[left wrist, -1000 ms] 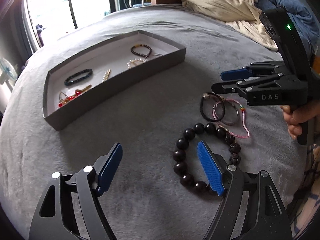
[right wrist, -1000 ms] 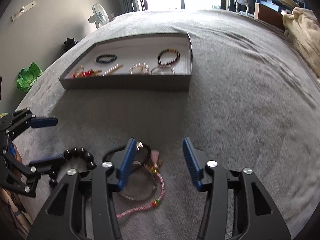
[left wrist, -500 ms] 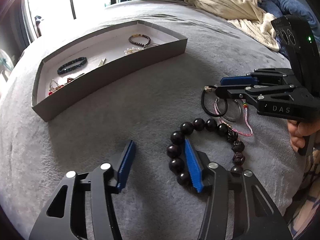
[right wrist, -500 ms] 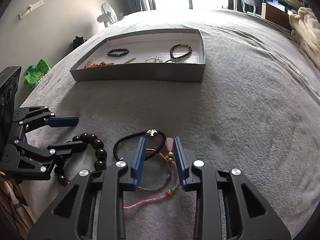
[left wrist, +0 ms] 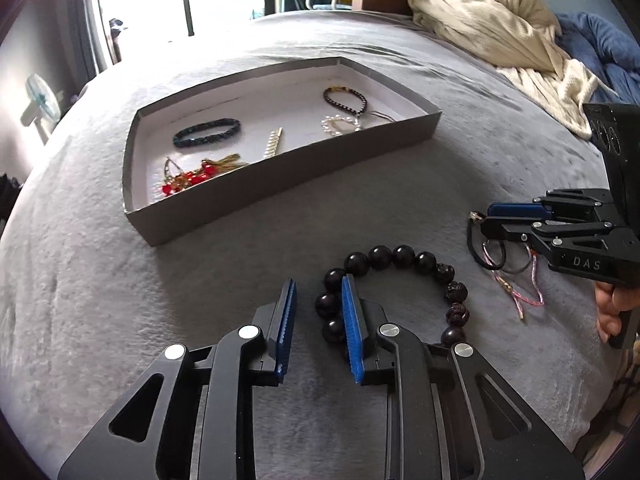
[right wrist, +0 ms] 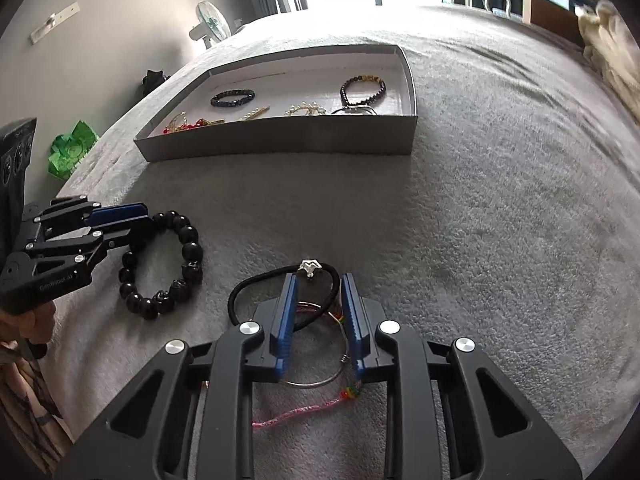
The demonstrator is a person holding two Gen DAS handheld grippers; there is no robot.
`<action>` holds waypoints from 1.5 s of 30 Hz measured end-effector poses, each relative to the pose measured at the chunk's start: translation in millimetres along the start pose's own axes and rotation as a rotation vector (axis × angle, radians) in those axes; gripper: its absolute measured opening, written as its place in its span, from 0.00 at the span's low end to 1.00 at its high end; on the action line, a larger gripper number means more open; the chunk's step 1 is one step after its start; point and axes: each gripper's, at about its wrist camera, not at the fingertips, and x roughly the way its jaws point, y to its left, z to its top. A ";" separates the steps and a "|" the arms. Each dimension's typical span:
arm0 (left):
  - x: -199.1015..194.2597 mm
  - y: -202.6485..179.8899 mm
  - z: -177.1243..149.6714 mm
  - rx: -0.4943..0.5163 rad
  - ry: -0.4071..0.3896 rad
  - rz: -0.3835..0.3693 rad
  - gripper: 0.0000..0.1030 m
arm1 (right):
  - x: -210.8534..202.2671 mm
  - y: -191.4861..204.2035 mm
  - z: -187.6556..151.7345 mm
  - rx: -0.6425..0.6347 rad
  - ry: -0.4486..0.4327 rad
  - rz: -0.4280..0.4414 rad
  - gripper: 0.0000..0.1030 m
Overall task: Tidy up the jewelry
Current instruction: 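Close the left tool on the black bead bracelet while the right grasps the black hair tie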
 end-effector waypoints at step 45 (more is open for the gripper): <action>-44.0 5.4 39.7 -0.075 -0.164 -0.135 0.14 | -19.9 11.3 47.8 -0.013 -0.151 0.002 0.05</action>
